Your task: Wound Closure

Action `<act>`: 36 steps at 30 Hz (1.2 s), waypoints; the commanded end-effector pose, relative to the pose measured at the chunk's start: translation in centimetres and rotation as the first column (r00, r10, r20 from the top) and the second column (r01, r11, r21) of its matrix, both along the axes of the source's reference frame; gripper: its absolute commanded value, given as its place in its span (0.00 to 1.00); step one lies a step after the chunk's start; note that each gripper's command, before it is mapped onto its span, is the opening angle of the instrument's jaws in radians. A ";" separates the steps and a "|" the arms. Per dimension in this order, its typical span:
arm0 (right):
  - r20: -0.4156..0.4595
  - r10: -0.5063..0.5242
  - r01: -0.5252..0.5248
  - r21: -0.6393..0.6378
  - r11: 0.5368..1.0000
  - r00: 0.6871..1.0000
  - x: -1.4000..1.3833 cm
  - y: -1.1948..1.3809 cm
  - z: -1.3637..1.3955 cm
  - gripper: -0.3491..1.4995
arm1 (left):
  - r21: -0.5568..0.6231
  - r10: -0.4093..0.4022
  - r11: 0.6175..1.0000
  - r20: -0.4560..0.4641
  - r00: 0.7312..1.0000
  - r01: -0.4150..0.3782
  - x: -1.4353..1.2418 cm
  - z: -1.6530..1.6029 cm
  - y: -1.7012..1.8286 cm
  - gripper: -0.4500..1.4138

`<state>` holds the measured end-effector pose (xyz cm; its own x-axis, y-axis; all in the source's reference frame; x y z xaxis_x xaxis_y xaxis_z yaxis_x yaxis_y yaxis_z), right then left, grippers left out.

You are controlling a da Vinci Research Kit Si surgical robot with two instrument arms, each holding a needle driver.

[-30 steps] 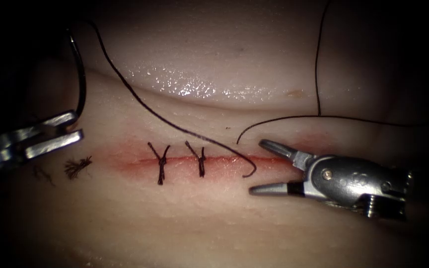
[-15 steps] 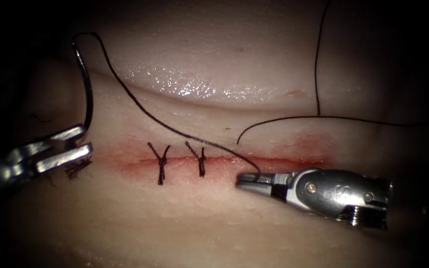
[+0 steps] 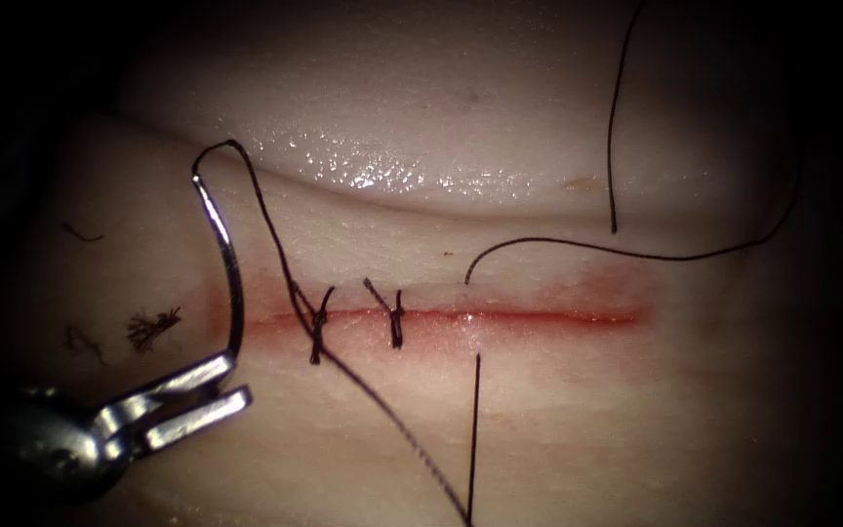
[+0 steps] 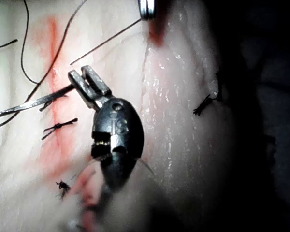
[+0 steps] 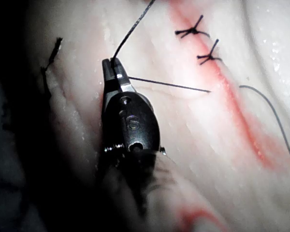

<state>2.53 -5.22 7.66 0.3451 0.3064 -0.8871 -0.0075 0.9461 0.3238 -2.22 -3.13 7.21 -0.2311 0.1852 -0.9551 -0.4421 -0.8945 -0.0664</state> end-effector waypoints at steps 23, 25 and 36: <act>0.064 0.036 -0.030 -0.091 0.995 0.997 -0.46 0.88 0.41 0.89 | 0.003 0.044 0.999 0.066 0.997 -0.044 0.42 0.02 0.03 0.00; 0.057 0.044 -0.038 -0.093 0.995 0.997 -0.50 0.89 0.43 0.89 | 0.010 0.032 0.999 0.067 0.997 -0.033 0.48 0.02 0.05 0.00; -0.024 0.145 -0.147 -0.088 0.985 0.989 -0.69 1.05 0.17 0.98 | -0.019 -0.119 0.993 0.043 0.992 0.120 1.55 -0.25 0.15 0.00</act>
<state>1.76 -4.18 7.78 0.2879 0.2762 -0.9170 -0.1418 0.9592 0.2445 -0.62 -2.92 6.89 -0.1700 0.1868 -0.9676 -0.5432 -0.8370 -0.0662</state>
